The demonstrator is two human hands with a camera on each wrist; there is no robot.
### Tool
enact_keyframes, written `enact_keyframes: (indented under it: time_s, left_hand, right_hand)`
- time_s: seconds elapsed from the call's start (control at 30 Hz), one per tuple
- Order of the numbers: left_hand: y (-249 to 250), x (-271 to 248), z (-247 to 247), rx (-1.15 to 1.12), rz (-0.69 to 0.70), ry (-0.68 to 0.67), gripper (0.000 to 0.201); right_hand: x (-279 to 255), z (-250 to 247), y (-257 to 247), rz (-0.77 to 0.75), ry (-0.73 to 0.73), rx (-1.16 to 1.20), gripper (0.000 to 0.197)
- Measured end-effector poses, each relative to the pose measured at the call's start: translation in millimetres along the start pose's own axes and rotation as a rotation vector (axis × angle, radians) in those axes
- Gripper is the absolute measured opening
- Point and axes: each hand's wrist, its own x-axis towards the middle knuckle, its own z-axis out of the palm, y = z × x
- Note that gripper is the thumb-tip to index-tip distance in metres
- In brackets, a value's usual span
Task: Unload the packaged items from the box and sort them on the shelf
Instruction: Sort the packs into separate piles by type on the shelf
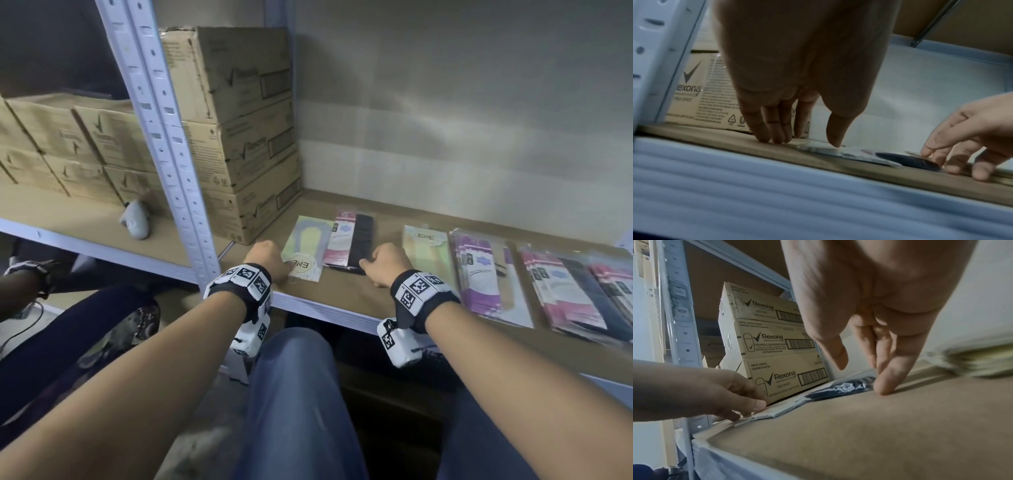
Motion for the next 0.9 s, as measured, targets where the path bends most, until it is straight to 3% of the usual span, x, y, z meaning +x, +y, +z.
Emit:
enact_keyframes:
  time_s: [0.17,0.47,0.6,0.77,0.9]
  left_hand:
    - [-7.6,2.6,6.1,0.02,-0.02,0.031,0.045]
    - [-4.2,3.8,2.3,-0.063,-0.047,0.002,0.029]
    - [-2.5,-2.1,-5.3,-0.309,-0.084,0.056,0.021]
    - [10.2,-7.0,-14.2,-0.946,-0.23,-0.032,0.013]
    - [22.5,-9.7,-17.3,-1.073,-0.2,0.002,0.016]
  right_hand:
    - [10.1,9.4,-14.4,0.101,-0.052,0.014,0.036]
    - [12.9,4.1,-11.5,0.228,-0.111,0.188,0.027]
    - [11.7,0.0,-10.0,0.271,-0.107,0.414,0.029]
    - [2.2,-7.3,-12.9,0.238,-0.074,0.901,0.035]
    - [-4.9,-17.6,-8.4,0.236,-0.024,1.072,0.028]
